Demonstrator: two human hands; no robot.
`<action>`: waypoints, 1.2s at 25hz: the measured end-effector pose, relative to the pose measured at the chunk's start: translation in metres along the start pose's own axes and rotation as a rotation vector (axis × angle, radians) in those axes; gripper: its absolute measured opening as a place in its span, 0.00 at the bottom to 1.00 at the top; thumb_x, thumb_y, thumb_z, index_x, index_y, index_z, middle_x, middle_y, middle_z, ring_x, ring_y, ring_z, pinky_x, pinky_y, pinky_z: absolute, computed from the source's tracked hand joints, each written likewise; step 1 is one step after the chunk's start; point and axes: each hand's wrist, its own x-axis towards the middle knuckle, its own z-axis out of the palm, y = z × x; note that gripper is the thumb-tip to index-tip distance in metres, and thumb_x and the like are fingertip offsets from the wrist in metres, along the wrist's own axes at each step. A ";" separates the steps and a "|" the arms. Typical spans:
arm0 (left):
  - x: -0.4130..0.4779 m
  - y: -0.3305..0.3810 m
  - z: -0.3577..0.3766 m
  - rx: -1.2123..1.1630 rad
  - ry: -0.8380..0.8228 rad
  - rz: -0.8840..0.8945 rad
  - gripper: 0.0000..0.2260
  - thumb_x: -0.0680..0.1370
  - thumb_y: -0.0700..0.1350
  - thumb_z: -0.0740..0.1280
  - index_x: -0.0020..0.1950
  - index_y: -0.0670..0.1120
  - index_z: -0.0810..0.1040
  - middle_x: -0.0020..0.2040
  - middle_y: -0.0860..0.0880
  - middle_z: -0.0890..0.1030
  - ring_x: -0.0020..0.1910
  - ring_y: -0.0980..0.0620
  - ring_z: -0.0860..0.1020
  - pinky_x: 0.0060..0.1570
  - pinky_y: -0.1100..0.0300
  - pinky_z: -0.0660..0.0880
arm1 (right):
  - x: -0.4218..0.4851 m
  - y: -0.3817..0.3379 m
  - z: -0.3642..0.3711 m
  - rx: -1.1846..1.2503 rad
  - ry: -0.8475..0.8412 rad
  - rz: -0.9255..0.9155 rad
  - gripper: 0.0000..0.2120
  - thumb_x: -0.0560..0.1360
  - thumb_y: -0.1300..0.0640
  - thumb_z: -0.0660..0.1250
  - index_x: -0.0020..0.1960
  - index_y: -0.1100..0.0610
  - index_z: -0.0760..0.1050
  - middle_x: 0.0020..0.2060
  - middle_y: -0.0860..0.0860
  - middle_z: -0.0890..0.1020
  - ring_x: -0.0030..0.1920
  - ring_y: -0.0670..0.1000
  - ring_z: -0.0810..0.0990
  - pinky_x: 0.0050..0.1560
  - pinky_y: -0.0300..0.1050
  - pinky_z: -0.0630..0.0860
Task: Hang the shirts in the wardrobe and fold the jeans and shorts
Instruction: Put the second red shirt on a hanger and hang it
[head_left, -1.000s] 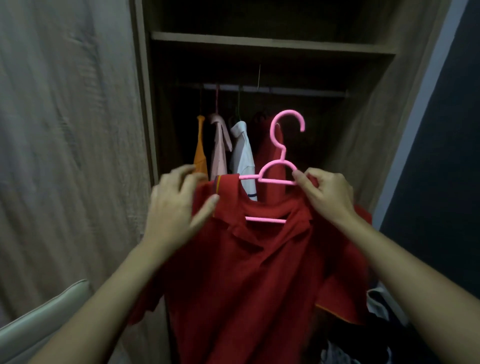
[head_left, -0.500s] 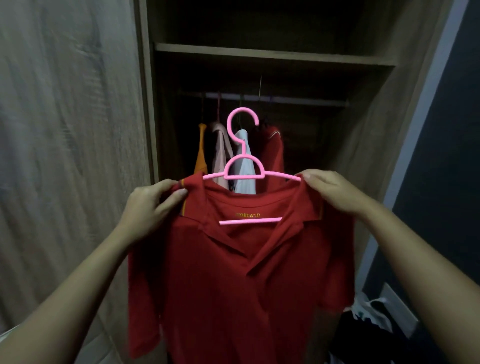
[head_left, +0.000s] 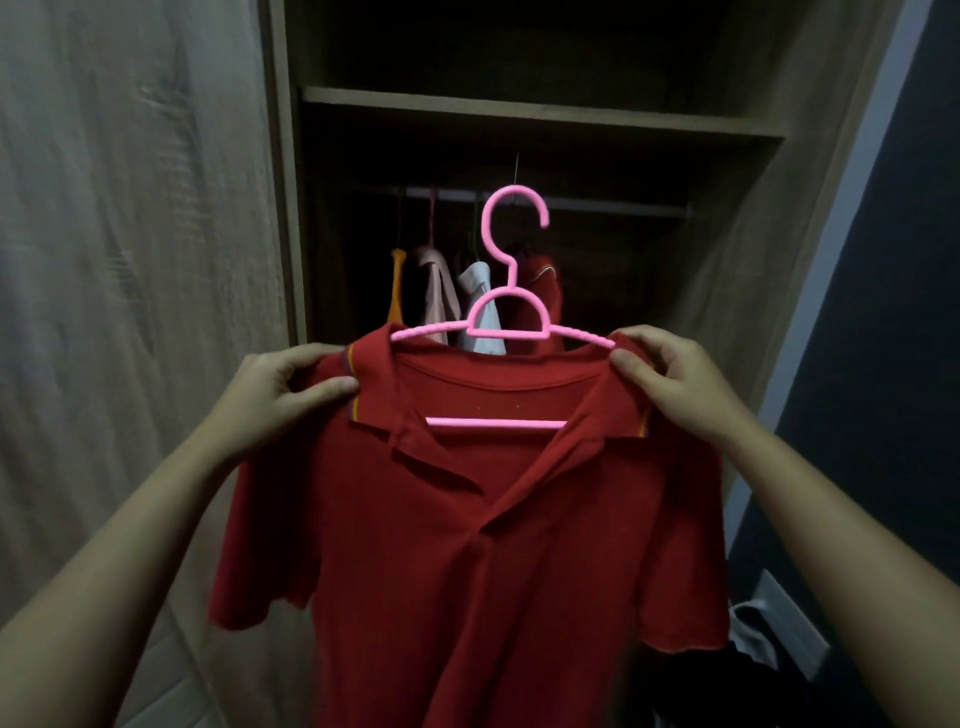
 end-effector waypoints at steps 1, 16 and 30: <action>0.000 0.000 0.003 0.030 0.000 0.028 0.08 0.69 0.61 0.71 0.46 0.72 0.77 0.44 0.70 0.80 0.42 0.73 0.77 0.45 0.74 0.73 | 0.001 0.000 -0.001 -0.042 0.002 -0.014 0.07 0.75 0.53 0.66 0.52 0.43 0.75 0.46 0.38 0.79 0.45 0.36 0.78 0.49 0.32 0.72; 0.036 0.150 0.178 0.710 -0.020 0.022 0.16 0.70 0.58 0.72 0.42 0.46 0.76 0.30 0.46 0.80 0.28 0.44 0.80 0.23 0.61 0.66 | 0.065 0.003 0.043 0.666 0.141 0.757 0.25 0.74 0.39 0.59 0.52 0.61 0.74 0.42 0.51 0.78 0.40 0.50 0.78 0.43 0.44 0.75; 0.210 0.061 0.281 0.159 0.065 -0.430 0.32 0.80 0.51 0.61 0.76 0.37 0.50 0.71 0.34 0.65 0.68 0.36 0.68 0.63 0.49 0.66 | 0.174 0.114 0.003 0.157 0.100 0.560 0.06 0.75 0.66 0.61 0.48 0.62 0.76 0.32 0.53 0.76 0.33 0.50 0.75 0.35 0.41 0.71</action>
